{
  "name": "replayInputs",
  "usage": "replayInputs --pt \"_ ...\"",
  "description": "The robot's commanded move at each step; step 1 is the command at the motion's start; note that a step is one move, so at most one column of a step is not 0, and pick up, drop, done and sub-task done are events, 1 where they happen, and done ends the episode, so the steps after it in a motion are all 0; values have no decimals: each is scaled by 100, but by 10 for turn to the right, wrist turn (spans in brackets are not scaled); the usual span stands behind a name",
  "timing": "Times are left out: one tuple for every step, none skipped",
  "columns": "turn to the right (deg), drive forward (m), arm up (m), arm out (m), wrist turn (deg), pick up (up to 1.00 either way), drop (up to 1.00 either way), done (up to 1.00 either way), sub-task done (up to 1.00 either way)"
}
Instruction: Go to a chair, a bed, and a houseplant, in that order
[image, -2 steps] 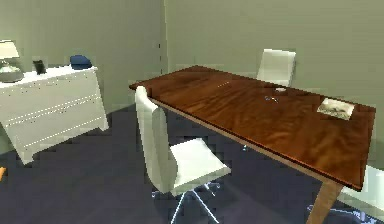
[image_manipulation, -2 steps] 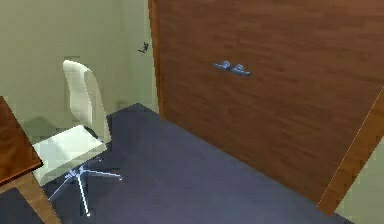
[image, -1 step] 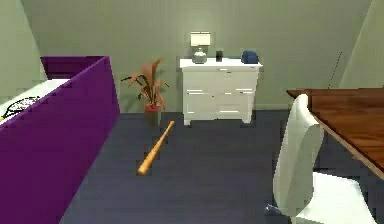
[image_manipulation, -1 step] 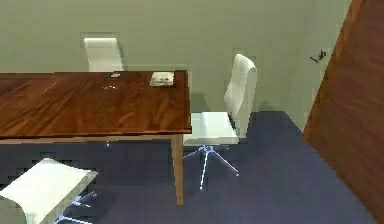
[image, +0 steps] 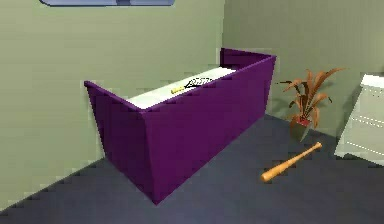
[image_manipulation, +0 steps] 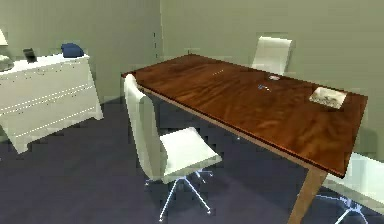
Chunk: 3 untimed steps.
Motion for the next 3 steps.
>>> replayInputs --pt "0 40 0 0 0 0 0 0 0" --pt "0 0 0 0 0 0 0 0 100" --pt "450 0 0 0 0 0 0 0 0"
